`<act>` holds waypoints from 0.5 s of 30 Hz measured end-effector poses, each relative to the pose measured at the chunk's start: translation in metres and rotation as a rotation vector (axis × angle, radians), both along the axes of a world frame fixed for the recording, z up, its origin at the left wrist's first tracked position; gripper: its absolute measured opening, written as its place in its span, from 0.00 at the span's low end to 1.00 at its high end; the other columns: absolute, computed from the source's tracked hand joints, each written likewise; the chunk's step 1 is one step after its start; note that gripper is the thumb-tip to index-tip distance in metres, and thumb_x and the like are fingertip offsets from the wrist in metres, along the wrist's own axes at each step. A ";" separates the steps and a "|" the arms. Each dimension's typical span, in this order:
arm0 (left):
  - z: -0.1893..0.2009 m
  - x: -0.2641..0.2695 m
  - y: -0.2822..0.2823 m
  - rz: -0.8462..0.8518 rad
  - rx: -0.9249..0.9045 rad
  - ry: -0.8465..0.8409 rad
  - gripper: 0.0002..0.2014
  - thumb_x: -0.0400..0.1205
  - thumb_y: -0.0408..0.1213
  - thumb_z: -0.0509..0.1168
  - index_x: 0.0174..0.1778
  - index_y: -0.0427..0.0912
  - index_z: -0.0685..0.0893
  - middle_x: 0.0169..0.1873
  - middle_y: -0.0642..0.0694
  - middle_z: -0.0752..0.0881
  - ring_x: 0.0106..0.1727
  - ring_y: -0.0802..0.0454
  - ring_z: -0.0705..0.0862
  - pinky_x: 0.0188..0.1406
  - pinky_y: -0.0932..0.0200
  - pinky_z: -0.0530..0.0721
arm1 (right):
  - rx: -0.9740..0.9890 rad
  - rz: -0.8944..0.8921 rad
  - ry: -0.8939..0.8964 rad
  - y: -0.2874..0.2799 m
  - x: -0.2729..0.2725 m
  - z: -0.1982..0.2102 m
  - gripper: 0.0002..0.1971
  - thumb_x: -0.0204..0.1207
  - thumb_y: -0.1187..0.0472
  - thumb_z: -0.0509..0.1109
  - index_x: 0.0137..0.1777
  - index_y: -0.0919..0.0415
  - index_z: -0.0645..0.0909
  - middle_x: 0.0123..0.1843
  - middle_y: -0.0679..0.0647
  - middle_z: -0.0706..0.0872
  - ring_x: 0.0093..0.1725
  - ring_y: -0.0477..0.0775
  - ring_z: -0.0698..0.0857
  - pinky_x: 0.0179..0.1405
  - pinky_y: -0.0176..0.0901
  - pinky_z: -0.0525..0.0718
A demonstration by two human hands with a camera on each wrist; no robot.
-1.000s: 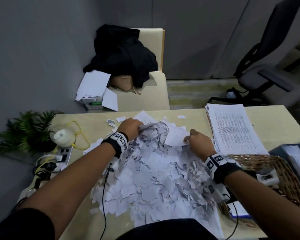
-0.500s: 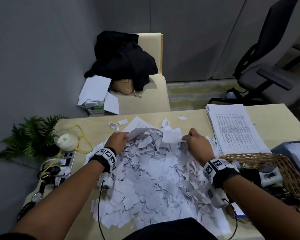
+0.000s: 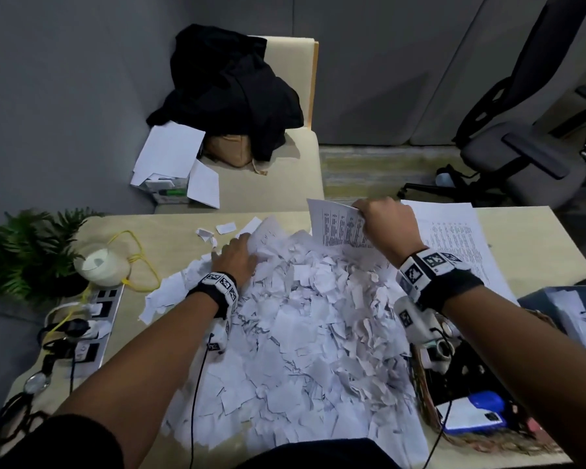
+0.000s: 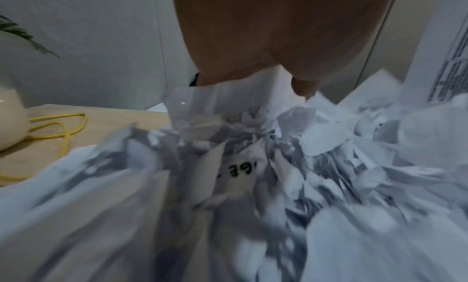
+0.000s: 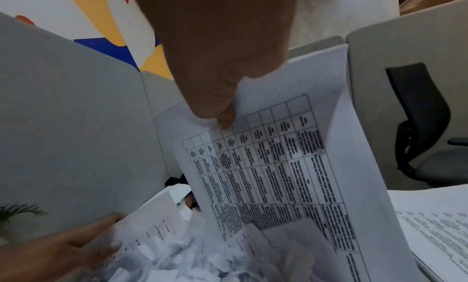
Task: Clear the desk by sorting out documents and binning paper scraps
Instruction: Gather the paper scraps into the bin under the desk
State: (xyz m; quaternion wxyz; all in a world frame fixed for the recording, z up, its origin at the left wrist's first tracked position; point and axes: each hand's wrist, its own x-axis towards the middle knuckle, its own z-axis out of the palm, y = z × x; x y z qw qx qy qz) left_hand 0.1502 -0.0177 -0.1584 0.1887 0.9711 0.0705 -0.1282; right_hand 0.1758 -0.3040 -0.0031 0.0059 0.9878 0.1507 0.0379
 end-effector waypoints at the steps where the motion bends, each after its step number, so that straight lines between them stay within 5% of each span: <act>1: 0.000 0.007 -0.002 0.007 0.014 -0.022 0.28 0.85 0.51 0.57 0.79 0.45 0.61 0.74 0.38 0.70 0.75 0.36 0.70 0.75 0.30 0.60 | 0.015 0.001 0.013 0.000 0.006 -0.001 0.13 0.76 0.73 0.65 0.53 0.59 0.86 0.37 0.57 0.85 0.33 0.59 0.80 0.31 0.42 0.70; 3: 0.002 0.022 -0.010 -0.038 0.106 -0.101 0.29 0.87 0.51 0.55 0.82 0.44 0.58 0.80 0.39 0.63 0.81 0.39 0.61 0.78 0.30 0.52 | 0.012 0.024 0.071 0.000 0.017 -0.008 0.14 0.76 0.73 0.66 0.55 0.57 0.87 0.39 0.57 0.87 0.36 0.60 0.84 0.33 0.46 0.79; 6: 0.008 0.043 -0.036 -0.249 0.149 -0.213 0.31 0.87 0.46 0.57 0.84 0.43 0.55 0.85 0.43 0.53 0.85 0.44 0.49 0.83 0.40 0.47 | -0.022 0.005 0.149 0.002 0.030 -0.021 0.12 0.75 0.71 0.66 0.53 0.58 0.86 0.43 0.59 0.89 0.42 0.62 0.88 0.38 0.45 0.80; 11: -0.008 0.062 -0.089 -0.365 -0.160 0.221 0.31 0.88 0.47 0.56 0.85 0.43 0.53 0.85 0.46 0.50 0.86 0.45 0.47 0.84 0.46 0.50 | -0.019 -0.029 0.149 0.001 0.055 -0.023 0.12 0.74 0.73 0.65 0.51 0.61 0.85 0.42 0.60 0.88 0.41 0.62 0.87 0.35 0.43 0.76; 15: -0.029 0.063 -0.101 -0.344 -0.170 0.329 0.28 0.89 0.50 0.52 0.83 0.41 0.60 0.85 0.44 0.52 0.85 0.42 0.52 0.82 0.43 0.56 | -0.027 -0.007 0.050 -0.002 0.078 -0.006 0.12 0.73 0.74 0.65 0.51 0.61 0.84 0.41 0.61 0.87 0.40 0.65 0.86 0.33 0.46 0.70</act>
